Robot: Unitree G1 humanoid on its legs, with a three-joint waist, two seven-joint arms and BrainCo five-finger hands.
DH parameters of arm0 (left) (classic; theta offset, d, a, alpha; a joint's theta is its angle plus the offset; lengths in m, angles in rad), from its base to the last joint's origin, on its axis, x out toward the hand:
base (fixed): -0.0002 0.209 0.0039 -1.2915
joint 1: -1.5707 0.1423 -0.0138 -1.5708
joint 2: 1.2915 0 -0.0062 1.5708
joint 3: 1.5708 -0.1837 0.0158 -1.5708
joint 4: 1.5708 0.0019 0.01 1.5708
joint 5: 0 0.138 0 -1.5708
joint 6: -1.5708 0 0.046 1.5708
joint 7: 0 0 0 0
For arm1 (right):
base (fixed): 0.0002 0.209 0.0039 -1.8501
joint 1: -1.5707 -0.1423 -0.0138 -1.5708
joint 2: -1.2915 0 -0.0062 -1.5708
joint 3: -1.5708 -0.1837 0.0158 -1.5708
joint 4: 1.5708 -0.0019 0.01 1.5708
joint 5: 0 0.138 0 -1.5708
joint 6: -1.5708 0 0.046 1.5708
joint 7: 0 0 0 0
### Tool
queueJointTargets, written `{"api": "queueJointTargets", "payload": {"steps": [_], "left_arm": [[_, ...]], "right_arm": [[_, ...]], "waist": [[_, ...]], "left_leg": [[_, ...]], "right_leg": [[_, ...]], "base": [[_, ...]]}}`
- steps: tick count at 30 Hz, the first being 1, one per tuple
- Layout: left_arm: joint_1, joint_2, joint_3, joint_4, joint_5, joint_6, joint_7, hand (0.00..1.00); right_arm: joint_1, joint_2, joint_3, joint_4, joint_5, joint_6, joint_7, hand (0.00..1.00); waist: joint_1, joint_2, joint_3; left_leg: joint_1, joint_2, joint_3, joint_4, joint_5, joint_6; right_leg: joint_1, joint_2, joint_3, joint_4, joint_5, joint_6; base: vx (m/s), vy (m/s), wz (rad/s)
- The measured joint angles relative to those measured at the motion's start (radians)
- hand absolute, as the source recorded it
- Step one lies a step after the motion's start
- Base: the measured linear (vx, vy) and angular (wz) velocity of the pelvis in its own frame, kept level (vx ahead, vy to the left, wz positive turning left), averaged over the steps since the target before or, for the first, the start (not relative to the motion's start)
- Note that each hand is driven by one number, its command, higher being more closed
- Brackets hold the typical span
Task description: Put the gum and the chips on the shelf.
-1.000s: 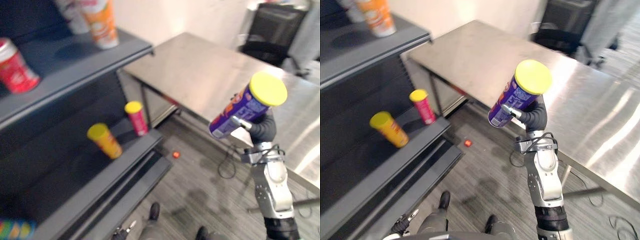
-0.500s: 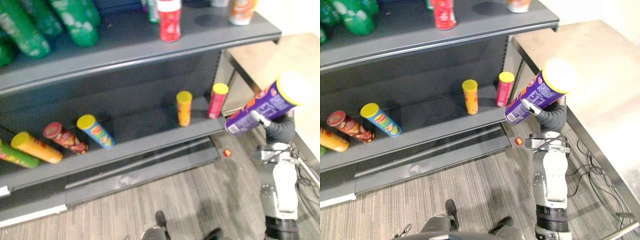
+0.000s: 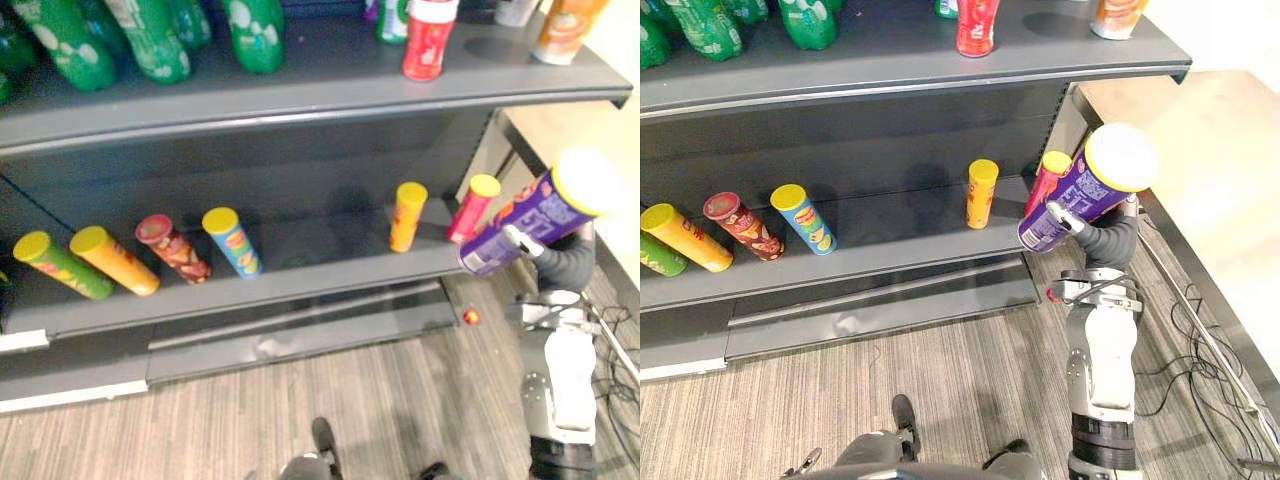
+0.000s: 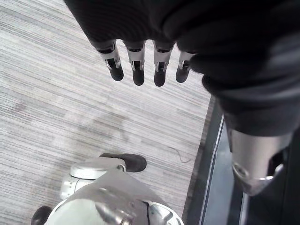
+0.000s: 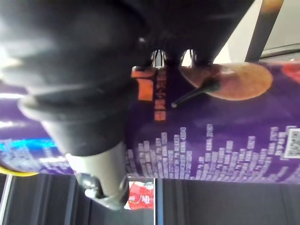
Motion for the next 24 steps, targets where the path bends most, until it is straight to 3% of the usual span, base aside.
{"api": "queueJointTargets", "payload": {"steps": [5, 11, 13, 14, 15, 16, 17, 19, 21, 24], "left_arm": [[-0.003, -0.013, 0.007, -0.02, -0.002, 0.0, -0.006, 0.0], [-0.005, -0.02, 0.004, -0.035, -0.019, -0.003, -0.015, 0.0], [-0.007, -0.02, -0.016, -0.041, -0.019, -0.006, -0.016, 0.0], [-0.005, -0.011, -0.05, -0.038, -0.018, -0.016, -0.016, 0.0], [-0.007, 0.008, -0.084, -0.035, -0.018, -0.02, -0.017, 0.0], [-0.008, 0.029, -0.087, -0.027, -0.018, -0.023, -0.017, 0.0], [-0.008, 0.04, -0.085, -0.024, -0.018, -0.023, -0.017, 0.0], [-0.009, 0.073, -0.069, -0.017, -0.019, -0.022, -0.016, 0.0], [-0.015, 0.071, -0.063, -0.02, -0.019, -0.022, -0.016, 0.0], [-0.007, 0.04, -0.062, -0.018, -0.02, -0.021, -0.019, 0.0]], "right_arm": [[0.009, 0.01, 0.011, 0.01, 0.0, 0.0, 0.0, 1.0], [0.006, 0.01, 0.078, 0.038, -0.019, 0.003, 0.021, 1.0], [0.008, 0.008, 0.086, 0.038, -0.034, 0.005, 0.03, 1.0], [0.011, 0.005, 0.086, 0.038, -0.037, 0.004, 0.041, 1.0], [0.025, 0.008, 0.088, 0.036, -0.037, 0.003, 0.054, 1.0], [0.041, 0.009, 0.098, 0.033, -0.037, 0.003, 0.066, 1.0], [0.046, 0.011, 0.11, 0.032, -0.037, 0.004, 0.07, 1.0], [0.052, 0.012, 0.16, 0.005, -0.035, 0.004, 0.089, 1.0], [0.051, 0.01, 0.179, -0.007, -0.032, 0.002, 0.104, 1.0], [0.052, 0.011, 0.185, -0.005, -0.014, 0.003, 0.106, 1.0]], "waist": [[0.001, -0.002, 0.004], [0.01, -0.021, 0.026], [0.001, -0.005, 0.036], [-0.005, 0.012, 0.045], [-0.006, 0.024, 0.053], [-0.019, 0.013, 0.053], [-0.023, 0.002, 0.053], [-0.024, -0.059, 0.054], [-0.018, -0.062, 0.049], [-0.012, -0.023, 0.057]], "left_leg": [[-0.006, 0.028, 0.002, 0.006, 0.017, -0.018], [-0.029, 0.044, -0.019, 0.08, -0.023, -0.019], [-0.028, 0.043, -0.064, 0.08, -0.029, -0.008], [-0.021, 0.052, -0.109, 0.086, -0.03, -0.005], [-0.03, 0.07, -0.17, 0.082, -0.025, -0.005], [-0.038, 0.07, -0.219, 0.071, -0.015, -0.01], [-0.038, 0.064, -0.235, 0.063, -0.008, -0.013], [-0.039, 0.009, -0.28, 0.045, 0.017, -0.027], [-0.036, 0.005, -0.308, 0.005, 0.044, -0.049], [-0.066, 0.049, -0.346, -0.002, 0.07, -0.08]], "right_leg": [[0.0, 0.045, 0.005, -0.028, 0.001, 0.002], [0.027, 0.036, 0.006, -0.006, 0.009, 0.009], [0.008, 0.024, 0.147, 0.076, 0.025, -0.017], [-0.056, 0.042, 0.353, 0.173, 0.026, -0.08], [-0.097, 0.125, 0.593, 0.205, -0.05, -0.083], [-0.102, 0.196, 0.738, 0.174, -0.098, -0.066], [-0.102, 0.217, 0.771, 0.152, -0.102, -0.06], [-0.1, 0.21, 0.774, 0.055, -0.091, -0.032], [-0.076, 0.207, 0.746, 0.017, -0.133, 0.014], [-0.068, 0.255, 0.693, -0.016, -0.132, -0.001]], "base": [[-0.01, -0.092, -0.08], [0.0, -0.022, 0.12], [0.01, 0.078, 0.58], [0.05, 0.088, 0.8], [0.05, 0.016, 1.18], [0.04, -0.082, 1.14], [0.06, -0.149, 1.14], [0.06, -0.139, 0.93], [0.05, -0.148, 0.59], [0.03, -0.189, 0.38]]}}
